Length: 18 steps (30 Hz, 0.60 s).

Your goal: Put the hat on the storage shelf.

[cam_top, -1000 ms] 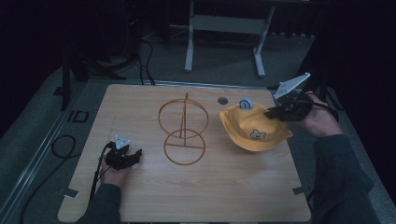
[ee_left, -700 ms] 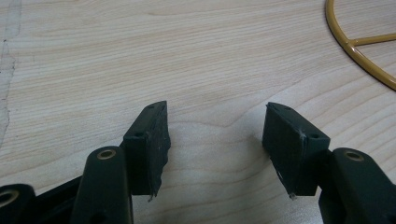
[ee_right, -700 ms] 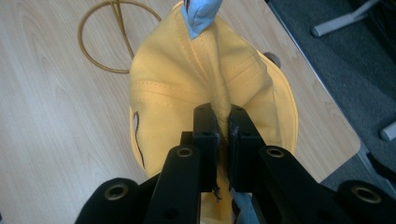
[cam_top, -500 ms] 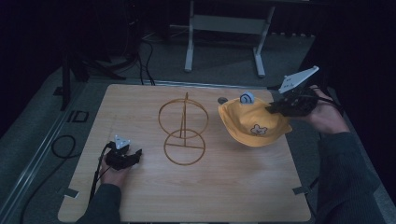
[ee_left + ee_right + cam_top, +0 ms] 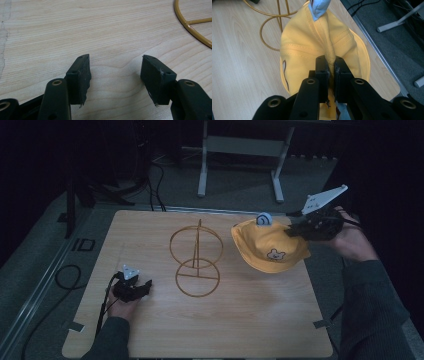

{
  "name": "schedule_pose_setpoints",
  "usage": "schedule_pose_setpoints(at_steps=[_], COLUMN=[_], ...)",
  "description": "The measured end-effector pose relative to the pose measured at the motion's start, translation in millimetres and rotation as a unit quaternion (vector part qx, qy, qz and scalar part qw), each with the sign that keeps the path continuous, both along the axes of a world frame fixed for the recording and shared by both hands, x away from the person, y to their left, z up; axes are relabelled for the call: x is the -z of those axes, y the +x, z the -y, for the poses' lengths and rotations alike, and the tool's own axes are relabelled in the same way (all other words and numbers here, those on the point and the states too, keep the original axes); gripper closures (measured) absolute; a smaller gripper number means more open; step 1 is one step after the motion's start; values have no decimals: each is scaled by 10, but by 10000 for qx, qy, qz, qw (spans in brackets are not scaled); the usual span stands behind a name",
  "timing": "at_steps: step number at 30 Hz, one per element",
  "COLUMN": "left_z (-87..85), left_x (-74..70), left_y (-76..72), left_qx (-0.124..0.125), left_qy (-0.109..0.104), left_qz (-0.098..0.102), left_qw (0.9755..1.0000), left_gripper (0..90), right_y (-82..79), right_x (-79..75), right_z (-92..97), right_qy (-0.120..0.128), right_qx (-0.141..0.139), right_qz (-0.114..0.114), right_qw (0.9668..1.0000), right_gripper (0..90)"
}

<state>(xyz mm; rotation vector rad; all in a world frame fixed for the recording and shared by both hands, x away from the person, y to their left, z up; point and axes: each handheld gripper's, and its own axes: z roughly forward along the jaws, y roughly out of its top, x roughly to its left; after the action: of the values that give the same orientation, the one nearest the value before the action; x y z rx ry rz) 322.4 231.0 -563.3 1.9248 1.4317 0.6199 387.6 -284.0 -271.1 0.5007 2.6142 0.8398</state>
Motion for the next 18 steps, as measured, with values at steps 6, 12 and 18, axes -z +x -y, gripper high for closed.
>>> schedule_pose_setpoints(at_steps=[6, 12, 18], left_z=[0, -1, -2], left_x=[0, -1, -1], left_y=[0, 0, 0], left_qx=[1, 6, 10], left_qy=[-1, 7, 10], left_qz=[1, -5, -5], left_qw=[10000, 10000, 10000], left_gripper=[413, 413, 413], right_y=[-8, -2, -3], right_x=[-69, -135, -191], right_z=[-25, -78, -141], right_qy=[95, 142, 249], right_qx=[-35, -96, -199], right_qz=[45, 90, 145], right_qw=[9999, 9998, 9994], right_gripper=[841, 843, 844])
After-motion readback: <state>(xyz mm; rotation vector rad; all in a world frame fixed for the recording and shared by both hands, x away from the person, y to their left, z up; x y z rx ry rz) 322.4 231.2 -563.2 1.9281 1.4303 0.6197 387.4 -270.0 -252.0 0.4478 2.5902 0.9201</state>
